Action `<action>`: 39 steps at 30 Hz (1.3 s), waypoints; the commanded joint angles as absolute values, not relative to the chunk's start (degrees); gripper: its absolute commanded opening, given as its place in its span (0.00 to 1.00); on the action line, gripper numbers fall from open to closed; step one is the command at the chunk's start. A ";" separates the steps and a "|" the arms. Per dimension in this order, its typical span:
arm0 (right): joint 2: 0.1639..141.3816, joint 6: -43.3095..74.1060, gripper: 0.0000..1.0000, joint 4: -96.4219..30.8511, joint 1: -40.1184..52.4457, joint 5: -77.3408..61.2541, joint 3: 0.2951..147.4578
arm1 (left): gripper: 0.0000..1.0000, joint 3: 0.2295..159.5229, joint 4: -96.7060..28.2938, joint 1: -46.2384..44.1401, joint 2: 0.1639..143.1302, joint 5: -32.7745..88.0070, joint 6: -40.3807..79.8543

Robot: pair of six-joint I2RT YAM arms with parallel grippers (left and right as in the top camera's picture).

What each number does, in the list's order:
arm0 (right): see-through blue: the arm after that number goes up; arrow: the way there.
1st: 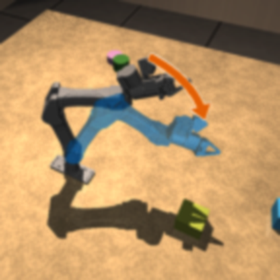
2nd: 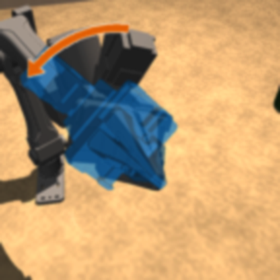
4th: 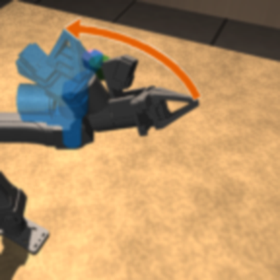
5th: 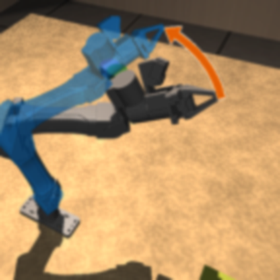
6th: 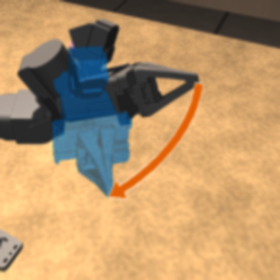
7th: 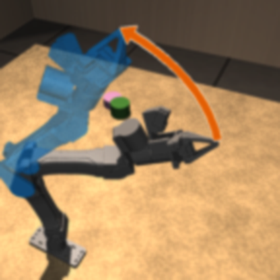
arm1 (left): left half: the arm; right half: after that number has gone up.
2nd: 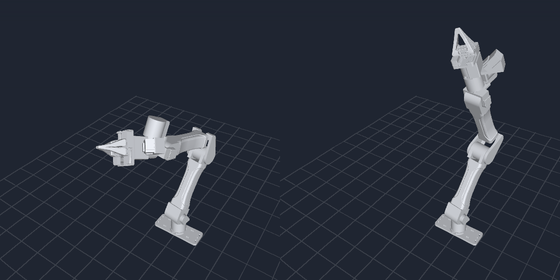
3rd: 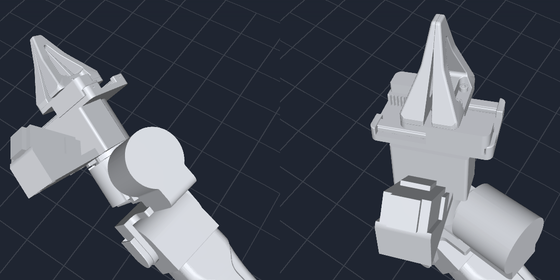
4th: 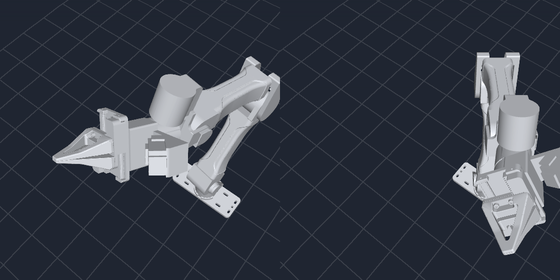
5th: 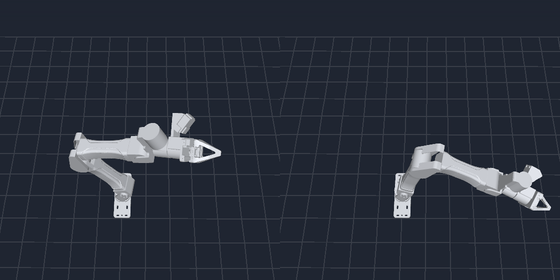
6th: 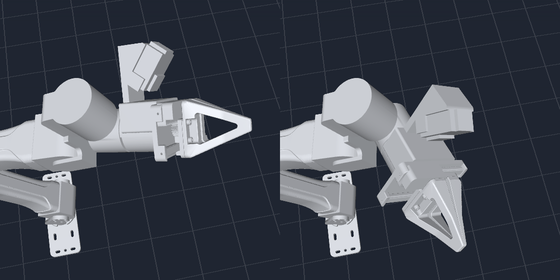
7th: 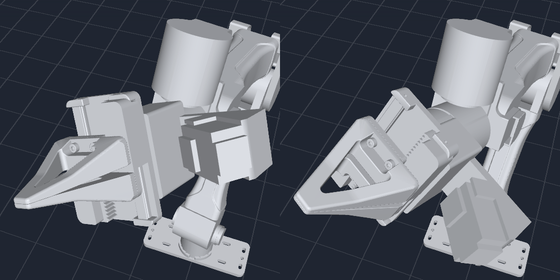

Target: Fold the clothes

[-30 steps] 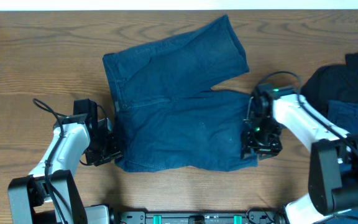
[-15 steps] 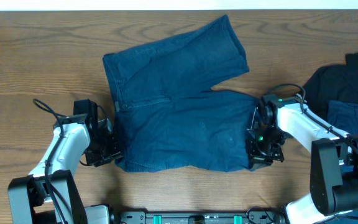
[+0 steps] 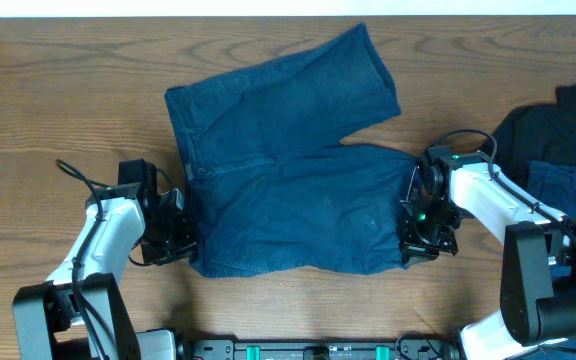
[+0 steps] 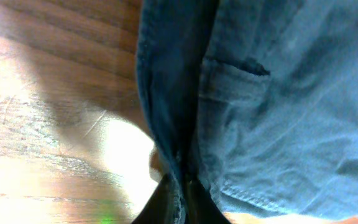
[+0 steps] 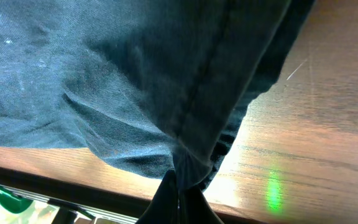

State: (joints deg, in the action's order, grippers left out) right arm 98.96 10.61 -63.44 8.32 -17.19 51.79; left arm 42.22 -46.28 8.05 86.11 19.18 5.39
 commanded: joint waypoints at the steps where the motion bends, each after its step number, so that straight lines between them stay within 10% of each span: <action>1: 98.54 10.68 0.01 -63.40 7.88 -17.78 52.77 | 0.06 42.02 -47.16 8.19 86.13 17.69 4.56; 13: 98.54 12.29 0.01 -63.18 7.79 -13.91 52.77 | 0.08 46.63 -52.45 16.21 86.02 16.84 6.09; 15: 98.54 12.14 0.01 -63.02 7.79 -13.91 52.77 | 0.30 46.63 -52.58 16.14 86.02 18.39 5.98; 20: 98.54 12.14 0.01 -62.74 7.77 -13.91 52.77 | 0.49 46.63 -52.58 16.16 86.02 20.38 3.62; 27: 98.54 12.14 0.01 -62.35 7.79 -13.91 52.77 | 0.42 45.80 -51.55 15.31 86.04 22.02 1.69; 33: 98.54 12.16 0.01 -61.98 7.77 -13.91 52.77 | 0.06 41.28 -46.57 11.75 86.04 13.69 4.40; 39: 98.54 13.13 0.01 -61.45 7.70 -12.80 52.77 | 0.06 41.19 -46.44 11.90 86.04 8.99 6.61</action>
